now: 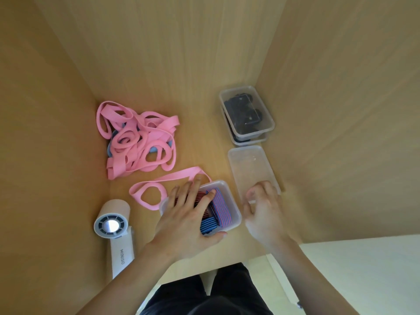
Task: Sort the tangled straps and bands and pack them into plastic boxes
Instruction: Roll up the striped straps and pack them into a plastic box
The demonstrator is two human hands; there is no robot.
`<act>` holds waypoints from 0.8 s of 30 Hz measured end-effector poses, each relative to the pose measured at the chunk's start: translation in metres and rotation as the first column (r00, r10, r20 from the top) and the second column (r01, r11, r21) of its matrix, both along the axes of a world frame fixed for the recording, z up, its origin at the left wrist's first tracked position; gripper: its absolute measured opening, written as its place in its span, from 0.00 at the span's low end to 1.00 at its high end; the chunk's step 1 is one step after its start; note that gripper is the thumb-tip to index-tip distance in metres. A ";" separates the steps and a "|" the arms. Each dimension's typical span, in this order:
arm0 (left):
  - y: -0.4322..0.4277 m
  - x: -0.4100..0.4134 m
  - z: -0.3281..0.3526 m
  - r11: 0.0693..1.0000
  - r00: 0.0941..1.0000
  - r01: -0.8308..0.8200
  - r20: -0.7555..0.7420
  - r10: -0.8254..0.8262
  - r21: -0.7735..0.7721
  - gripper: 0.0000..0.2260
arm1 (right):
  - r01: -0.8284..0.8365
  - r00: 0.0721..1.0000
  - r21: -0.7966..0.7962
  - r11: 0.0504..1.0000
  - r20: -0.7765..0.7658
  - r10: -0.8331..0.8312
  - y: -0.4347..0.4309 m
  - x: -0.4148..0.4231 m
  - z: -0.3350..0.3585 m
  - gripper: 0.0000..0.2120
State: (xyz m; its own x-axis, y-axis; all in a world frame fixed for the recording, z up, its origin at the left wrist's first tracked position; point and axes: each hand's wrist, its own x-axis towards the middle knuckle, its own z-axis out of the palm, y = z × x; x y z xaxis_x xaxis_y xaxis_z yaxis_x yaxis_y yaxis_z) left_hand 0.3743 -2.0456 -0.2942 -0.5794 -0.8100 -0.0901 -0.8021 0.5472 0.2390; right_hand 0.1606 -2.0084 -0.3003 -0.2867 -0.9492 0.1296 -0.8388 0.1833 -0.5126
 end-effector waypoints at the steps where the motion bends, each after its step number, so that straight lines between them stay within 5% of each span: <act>1: -0.001 0.000 0.000 1.000 1.000 0.003 -0.002 -0.003 -0.002 0.44 | 0.004 0.996 0.045 0.999 -0.085 0.000 -0.002 0.000 -0.003 0.09; 8: -0.003 0.001 0.000 1.000 1.000 -0.014 0.010 0.014 0.000 0.43 | 0.083 0.967 0.202 0.976 -0.255 -0.029 -0.008 0.009 -0.022 0.06; 12: -0.004 0.001 -0.002 1.000 0.999 -0.025 -0.029 0.025 0.002 0.42 | 0.153 0.984 0.216 0.964 -0.127 -0.128 -0.005 0.007 -0.022 0.03; 19: -0.005 0.001 -0.005 1.000 0.998 -0.031 -0.051 0.031 -0.005 0.43 | 0.205 0.963 0.157 0.966 0.146 -0.228 0.005 -0.003 -0.021 0.15; 24: -0.004 0.001 -0.005 0.999 0.996 -0.034 -0.079 0.035 0.011 0.42 | 0.197 0.954 0.151 0.969 0.197 -0.224 0.008 -0.009 -0.014 0.19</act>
